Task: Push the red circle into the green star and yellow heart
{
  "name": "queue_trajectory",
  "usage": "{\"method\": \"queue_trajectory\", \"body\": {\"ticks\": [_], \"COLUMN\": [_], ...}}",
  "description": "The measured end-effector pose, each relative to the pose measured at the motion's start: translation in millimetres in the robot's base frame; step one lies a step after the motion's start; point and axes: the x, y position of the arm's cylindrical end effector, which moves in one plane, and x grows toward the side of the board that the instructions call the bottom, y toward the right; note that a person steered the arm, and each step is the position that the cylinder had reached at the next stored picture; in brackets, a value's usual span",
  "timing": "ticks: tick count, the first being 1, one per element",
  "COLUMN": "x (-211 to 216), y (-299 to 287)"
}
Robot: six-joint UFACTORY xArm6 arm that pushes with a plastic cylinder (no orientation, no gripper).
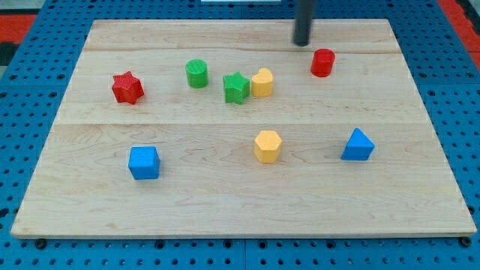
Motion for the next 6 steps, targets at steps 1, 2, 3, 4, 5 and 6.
{"method": "queue_trajectory", "body": {"ticks": [1,2,3,4,5,6], "x": [22.0,74.2,74.3,64.6,46.3,46.5], "y": [52.7,25.6,-18.3,-44.1,-54.0,-80.5]}}
